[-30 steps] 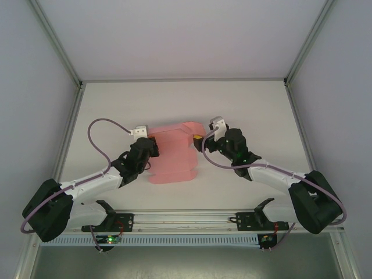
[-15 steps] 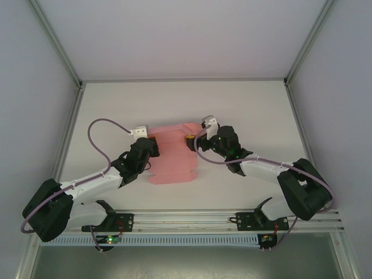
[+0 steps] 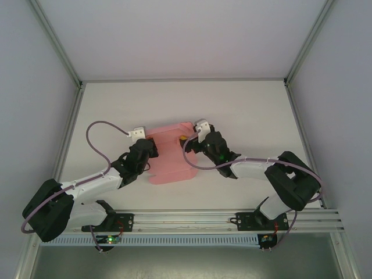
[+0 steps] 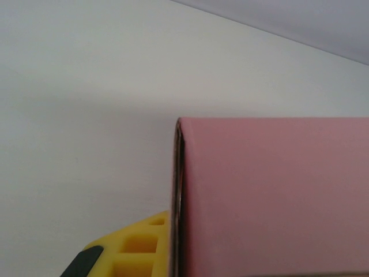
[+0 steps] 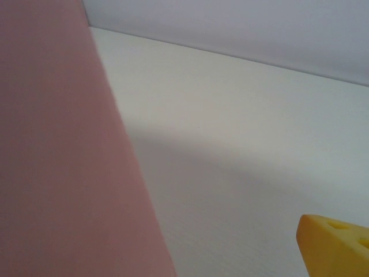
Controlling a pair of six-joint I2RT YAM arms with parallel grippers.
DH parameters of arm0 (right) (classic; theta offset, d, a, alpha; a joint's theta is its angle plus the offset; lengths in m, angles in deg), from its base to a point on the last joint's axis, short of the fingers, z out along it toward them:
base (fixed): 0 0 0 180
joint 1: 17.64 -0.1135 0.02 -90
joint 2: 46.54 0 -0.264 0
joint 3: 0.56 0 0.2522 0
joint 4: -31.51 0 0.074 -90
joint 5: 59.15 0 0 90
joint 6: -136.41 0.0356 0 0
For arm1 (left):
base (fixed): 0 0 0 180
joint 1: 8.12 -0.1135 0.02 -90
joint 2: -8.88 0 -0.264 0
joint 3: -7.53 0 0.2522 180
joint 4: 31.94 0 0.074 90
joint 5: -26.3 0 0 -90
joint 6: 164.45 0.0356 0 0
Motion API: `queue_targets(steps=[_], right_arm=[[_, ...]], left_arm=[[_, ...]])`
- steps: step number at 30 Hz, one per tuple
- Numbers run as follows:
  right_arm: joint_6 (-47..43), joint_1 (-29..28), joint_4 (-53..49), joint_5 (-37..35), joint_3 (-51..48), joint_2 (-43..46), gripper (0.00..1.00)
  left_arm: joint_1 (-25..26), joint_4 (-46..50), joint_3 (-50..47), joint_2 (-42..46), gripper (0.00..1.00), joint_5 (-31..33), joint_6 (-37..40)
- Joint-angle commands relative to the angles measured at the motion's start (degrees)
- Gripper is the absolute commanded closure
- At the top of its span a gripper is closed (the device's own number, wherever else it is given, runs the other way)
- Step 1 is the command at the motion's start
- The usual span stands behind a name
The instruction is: Assemble paper box
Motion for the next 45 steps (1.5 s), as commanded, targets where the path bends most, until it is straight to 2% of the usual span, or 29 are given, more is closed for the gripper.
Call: queue_targets(steps=[1, 8, 15, 18, 22, 26, 30, 35, 40, 45], right_arm=[[-3.05, -2.46, 0.63, -6.84, 1.65, -1.47, 0.02], [-3.15, -2.34, -0.28, -4.48, -0.61, 4.32, 0.02], [-4.53, -1.72, -11.93, -3.03, -3.16, 17.97, 0.02], [-5.52, -0.9, -13.96, -2.5, -5.55, 25.11, 0.02], [-5.1, 4.1, -18.29, -1.7, -7.09, 33.3, 0.02], [-1.32, 13.76, -21.13, 3.38, -7.52, 37.49, 0.02], [0.04, 20.08, -21.63, 6.5, -7.76, 38.2, 0.02], [4.59, 25.95, -22.3, 12.51, -5.81, 34.23, 0.02], [4.74, 27.31, -22.94, 20.5, -2.31, 27.73, 0.02], [6.14, 26.59, -23.13, 23.8, 0.83, 22.1, 0.02]], left_arm=[[0.57, -6.38, -0.1, 2.11, 1.0, -1.74, -2.92], [0.47, -1.87, 1.1, 1.54, 1.0, 1.21, -2.32], [-0.2, -0.13, 1.69, 0.78, 1.0, 1.04, -2.75], [-0.3, 0.2, 1.68, 0.67, 1.0, 1.17, -2.78], [-0.77, -0.48, 1.76, 0.16, 1.0, 0.12, -2.17], [-0.74, 0.69, 2.55, -0.4, 1.0, 0.01, -1.79], [-0.79, -0.09, 2.47, -0.38, 1.0, -1.28, -1.13], [-0.76, -1.29, 2.9, -1.22, 1.0, -4.43, 0.64], [-0.74, -1.16, 3.61, -2.06, 1.0, -5.44, 1.24], [-0.77, -1.32, 3.82, -2.32, 1.0, -6.01, 1.49]])
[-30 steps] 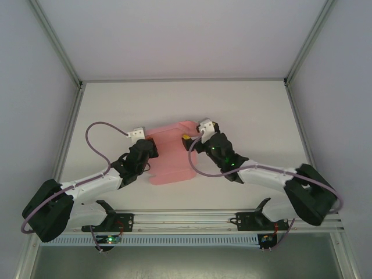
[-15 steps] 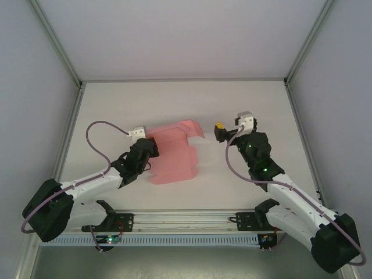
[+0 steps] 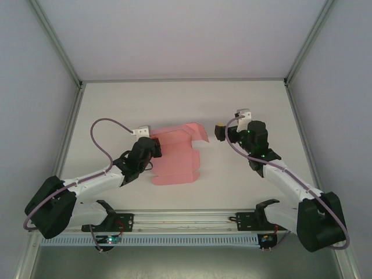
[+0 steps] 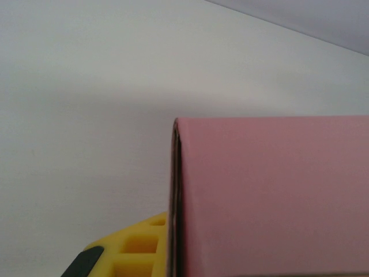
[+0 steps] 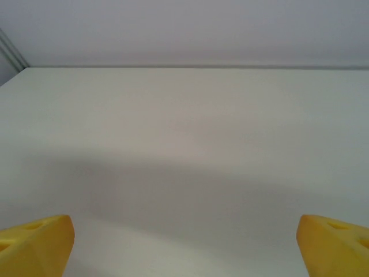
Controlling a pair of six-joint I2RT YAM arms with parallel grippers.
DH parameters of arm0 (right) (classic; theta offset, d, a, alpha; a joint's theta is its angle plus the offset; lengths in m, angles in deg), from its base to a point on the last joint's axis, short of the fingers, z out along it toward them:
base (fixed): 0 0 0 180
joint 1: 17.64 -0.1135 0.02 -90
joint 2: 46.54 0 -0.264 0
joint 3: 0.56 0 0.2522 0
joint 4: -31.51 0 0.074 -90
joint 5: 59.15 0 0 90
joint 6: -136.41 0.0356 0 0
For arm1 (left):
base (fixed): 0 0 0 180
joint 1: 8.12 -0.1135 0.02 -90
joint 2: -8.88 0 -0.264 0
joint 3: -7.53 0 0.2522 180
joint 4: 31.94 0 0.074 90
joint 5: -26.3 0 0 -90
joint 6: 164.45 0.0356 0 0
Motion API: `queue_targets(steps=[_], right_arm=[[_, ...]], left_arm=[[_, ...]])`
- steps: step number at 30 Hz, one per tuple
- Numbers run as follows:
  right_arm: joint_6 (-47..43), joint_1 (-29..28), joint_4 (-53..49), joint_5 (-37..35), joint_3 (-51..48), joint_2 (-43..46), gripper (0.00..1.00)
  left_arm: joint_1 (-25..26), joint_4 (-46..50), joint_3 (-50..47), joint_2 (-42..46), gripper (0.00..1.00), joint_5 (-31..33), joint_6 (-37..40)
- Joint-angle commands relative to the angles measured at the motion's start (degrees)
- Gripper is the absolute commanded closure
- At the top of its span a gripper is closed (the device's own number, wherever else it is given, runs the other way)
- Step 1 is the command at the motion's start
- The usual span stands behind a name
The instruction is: Assemble paper box
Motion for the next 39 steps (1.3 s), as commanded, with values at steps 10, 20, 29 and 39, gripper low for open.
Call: queue_targets(steps=[10, 20, 29, 39], right_arm=[[0.83, -1.58, 0.79, 16.99, 4.51, -5.98, 0.02], [-1.18, -2.81, 0.58, 21.19, 4.82, -6.55, 0.02], [-4.58, -4.71, -0.43, 26.31, 5.5, -7.23, 0.08], [-8.63, -7.86, -3.7, 29.19, 8.54, -9.6, 0.18]], left_arm=[[-0.71, -1.27, 2.02, -0.55, 1.0, -0.17, 1.21], [-0.74, -1.45, 2.02, -0.89, 1.0, -0.62, 0.91], [-0.69, -1.28, 2.2, -0.8, 1.0, -1.25, 1.26], [-0.74, -1.36, 2.28, -0.78, 1.0, -2.13, 1.54]])
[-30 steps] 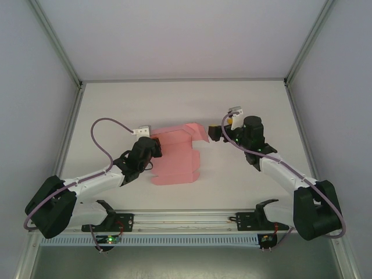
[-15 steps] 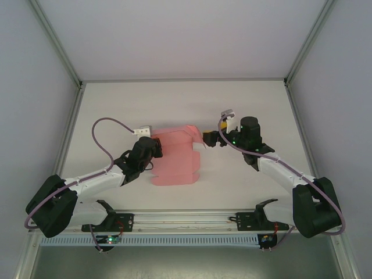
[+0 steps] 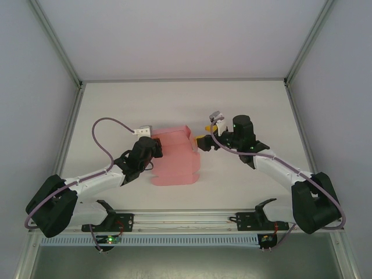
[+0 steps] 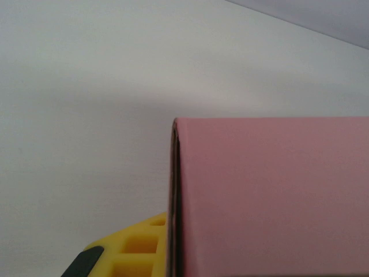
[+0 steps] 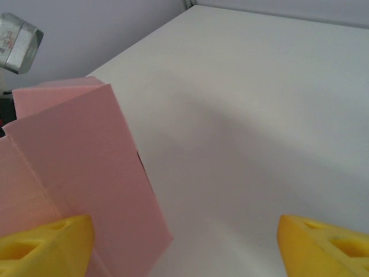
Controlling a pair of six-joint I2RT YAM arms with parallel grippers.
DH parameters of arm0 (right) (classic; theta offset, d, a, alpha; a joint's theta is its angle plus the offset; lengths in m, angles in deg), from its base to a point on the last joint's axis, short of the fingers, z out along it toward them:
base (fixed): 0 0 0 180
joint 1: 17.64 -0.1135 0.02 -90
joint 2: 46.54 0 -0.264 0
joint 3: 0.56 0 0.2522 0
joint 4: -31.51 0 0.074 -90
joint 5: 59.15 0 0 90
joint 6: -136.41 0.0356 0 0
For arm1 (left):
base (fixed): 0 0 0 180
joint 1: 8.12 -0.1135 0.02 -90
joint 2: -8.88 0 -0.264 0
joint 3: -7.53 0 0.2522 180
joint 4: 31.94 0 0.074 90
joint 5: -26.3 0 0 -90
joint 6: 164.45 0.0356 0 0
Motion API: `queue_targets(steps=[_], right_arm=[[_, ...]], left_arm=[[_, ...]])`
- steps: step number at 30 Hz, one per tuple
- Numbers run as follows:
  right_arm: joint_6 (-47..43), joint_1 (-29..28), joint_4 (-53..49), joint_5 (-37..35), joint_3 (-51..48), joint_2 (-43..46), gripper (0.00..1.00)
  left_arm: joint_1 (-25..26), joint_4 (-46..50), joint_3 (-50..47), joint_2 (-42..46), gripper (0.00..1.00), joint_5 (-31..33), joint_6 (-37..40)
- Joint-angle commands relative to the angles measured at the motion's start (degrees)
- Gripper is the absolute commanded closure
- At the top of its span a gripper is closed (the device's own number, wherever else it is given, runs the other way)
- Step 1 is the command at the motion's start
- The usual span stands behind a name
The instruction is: Assemble paper box
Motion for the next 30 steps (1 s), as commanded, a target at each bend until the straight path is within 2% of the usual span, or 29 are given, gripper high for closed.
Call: queue_targets(steps=[1, 9, 21, 30], right_arm=[[-2.4, -0.94, -0.9, 3.31, 2.23, -1.1, 0.18], [-5.26, -3.38, -2.89, 5.01, 3.65, -2.92, 0.2], [-7.6, -6.04, -4.98, 8.95, 7.14, -6.35, 0.29], [-8.58, -7.01, -5.73, 12.11, 7.18, -5.54, 0.29]], left_arm=[[-0.45, -1.3, 1.91, 0.05, 1.0, -0.25, 1.44], [-0.48, -1.31, 1.73, 0.27, 1.0, 0.09, 1.37], [-0.44, -0.85, 2.0, -0.43, 1.0, 0.99, 1.28], [-0.44, 0.37, 2.72, -1.25, 1.0, 2.5, 0.78]])
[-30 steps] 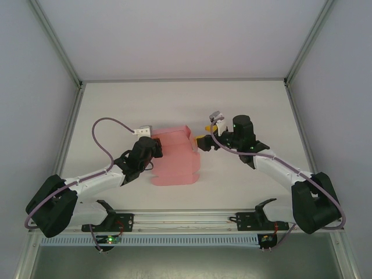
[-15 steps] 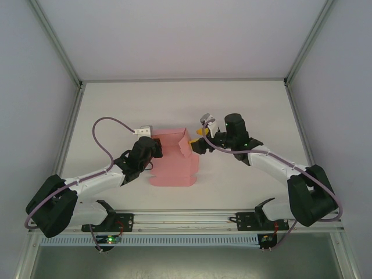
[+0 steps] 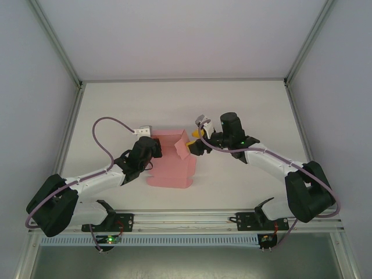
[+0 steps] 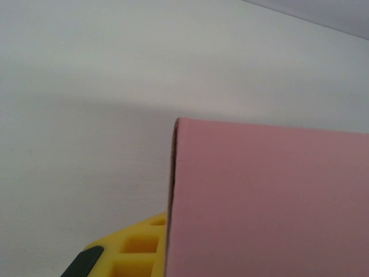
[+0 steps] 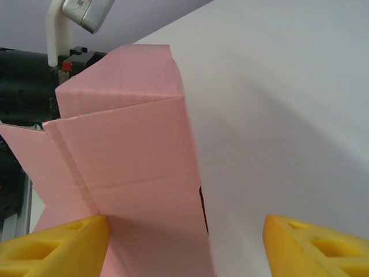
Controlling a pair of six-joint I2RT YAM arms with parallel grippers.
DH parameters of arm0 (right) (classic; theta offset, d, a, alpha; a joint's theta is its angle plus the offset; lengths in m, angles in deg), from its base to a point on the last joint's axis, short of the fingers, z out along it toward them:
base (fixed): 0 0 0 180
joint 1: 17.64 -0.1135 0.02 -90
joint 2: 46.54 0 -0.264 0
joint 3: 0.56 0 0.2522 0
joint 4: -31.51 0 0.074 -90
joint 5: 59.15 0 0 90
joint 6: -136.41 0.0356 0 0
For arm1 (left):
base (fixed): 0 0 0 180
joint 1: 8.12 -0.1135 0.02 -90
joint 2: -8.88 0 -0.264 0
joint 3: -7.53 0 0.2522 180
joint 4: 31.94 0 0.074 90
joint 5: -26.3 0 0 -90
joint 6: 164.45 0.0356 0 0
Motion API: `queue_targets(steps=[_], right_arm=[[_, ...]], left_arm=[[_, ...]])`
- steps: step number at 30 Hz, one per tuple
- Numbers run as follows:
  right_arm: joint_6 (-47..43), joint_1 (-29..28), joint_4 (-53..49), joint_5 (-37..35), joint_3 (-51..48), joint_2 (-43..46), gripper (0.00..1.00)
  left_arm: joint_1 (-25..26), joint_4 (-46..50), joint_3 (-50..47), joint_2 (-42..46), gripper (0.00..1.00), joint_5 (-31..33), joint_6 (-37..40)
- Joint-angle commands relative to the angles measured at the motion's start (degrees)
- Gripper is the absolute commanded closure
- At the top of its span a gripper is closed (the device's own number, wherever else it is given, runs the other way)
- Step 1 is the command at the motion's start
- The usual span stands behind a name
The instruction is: Assemble paper box
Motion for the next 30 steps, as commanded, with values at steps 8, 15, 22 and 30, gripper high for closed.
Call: queue_targets(steps=[8, 15, 22, 30], right_arm=[[-2.67, -2.66, -1.06, 4.87, 1.44, 0.97, 0.27], [-2.78, -4.16, -2.38, -1.21, 2.35, 0.45, 0.27], [-1.69, -9.13, -1.54, -17.26, 4.04, -1.31, 0.32], [1.2, -14.4, 1.78, -42.01, 6.13, -4.95, 0.6]], left_arm=[[-0.33, -0.18, 2.78, -0.79, 1.0, 1.02, -0.3], [-0.33, -0.15, 2.91, -0.96, 1.0, 0.65, -0.37], [-0.32, -0.59, 3.34, -1.64, 1.0, -1.31, -0.2], [-0.37, -0.54, 3.69, -1.89, 1.0, -3.11, -0.16]])
